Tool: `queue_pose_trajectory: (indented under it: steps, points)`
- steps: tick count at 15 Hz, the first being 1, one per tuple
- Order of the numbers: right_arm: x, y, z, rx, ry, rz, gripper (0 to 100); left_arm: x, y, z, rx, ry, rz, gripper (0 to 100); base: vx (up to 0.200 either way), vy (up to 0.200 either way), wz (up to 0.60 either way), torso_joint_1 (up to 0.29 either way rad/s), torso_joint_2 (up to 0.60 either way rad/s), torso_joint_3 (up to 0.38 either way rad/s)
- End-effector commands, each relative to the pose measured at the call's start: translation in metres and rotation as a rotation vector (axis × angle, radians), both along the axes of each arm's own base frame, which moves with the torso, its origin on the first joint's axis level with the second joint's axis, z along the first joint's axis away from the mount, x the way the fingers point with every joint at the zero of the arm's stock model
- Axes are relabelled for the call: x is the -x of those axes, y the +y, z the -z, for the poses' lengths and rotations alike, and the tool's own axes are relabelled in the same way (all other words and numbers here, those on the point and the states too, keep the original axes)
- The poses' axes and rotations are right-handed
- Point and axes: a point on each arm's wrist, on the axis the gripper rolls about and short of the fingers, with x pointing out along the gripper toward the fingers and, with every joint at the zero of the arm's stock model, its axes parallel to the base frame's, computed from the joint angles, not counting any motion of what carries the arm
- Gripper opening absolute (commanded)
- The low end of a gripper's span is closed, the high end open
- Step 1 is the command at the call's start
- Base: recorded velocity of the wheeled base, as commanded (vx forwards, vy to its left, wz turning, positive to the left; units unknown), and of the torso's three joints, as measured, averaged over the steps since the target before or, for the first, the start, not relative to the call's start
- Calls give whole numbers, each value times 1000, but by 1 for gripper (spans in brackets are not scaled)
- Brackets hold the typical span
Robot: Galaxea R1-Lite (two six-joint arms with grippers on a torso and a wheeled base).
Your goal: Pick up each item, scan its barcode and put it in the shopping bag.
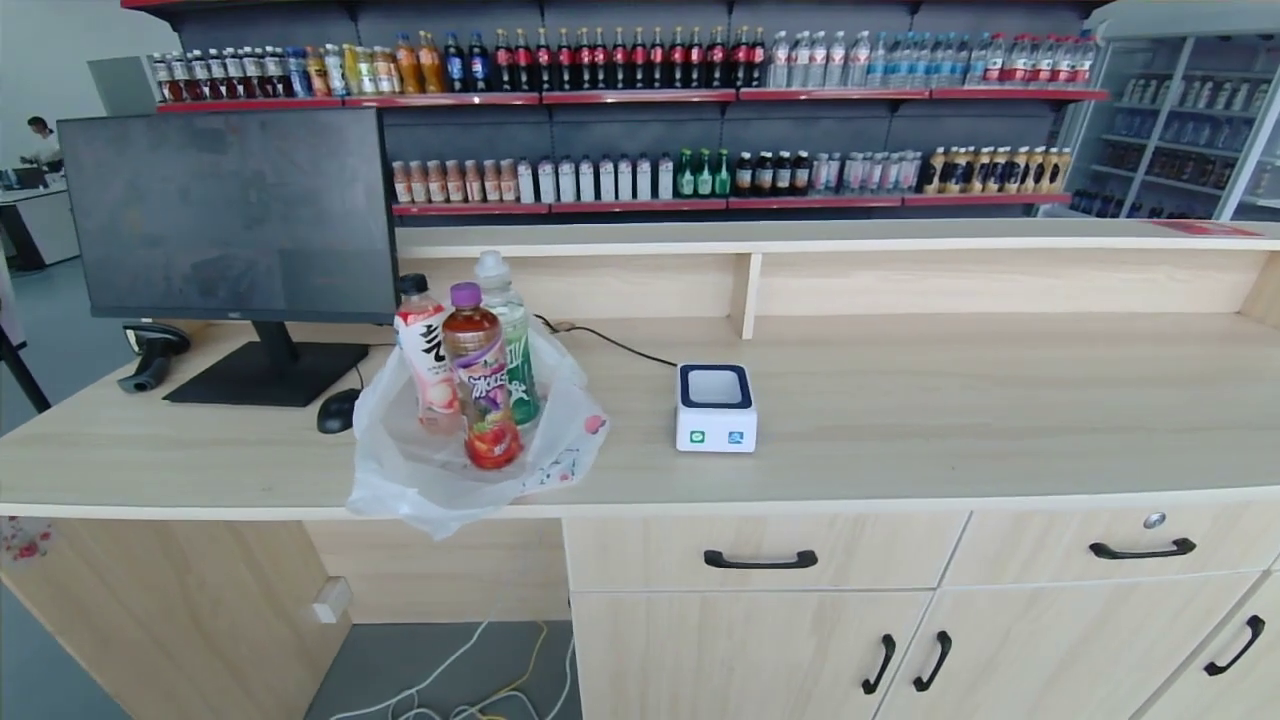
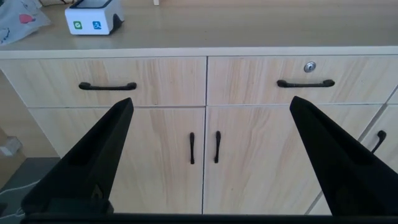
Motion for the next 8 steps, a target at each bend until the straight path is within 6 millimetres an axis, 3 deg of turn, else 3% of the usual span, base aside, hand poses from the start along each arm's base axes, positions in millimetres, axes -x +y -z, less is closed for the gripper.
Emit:
queue_pose_trajectory:
  steps: [1,8]
  points:
    - [0,0,0,1,-1,-1,100,0,0,0,1,-4,-1,100,0,0,0,0,0,0]
    - [0,0,0,3,-1,-1,100,0,0,0,-1,-4,-1,100,0,0,0,0,0,0]
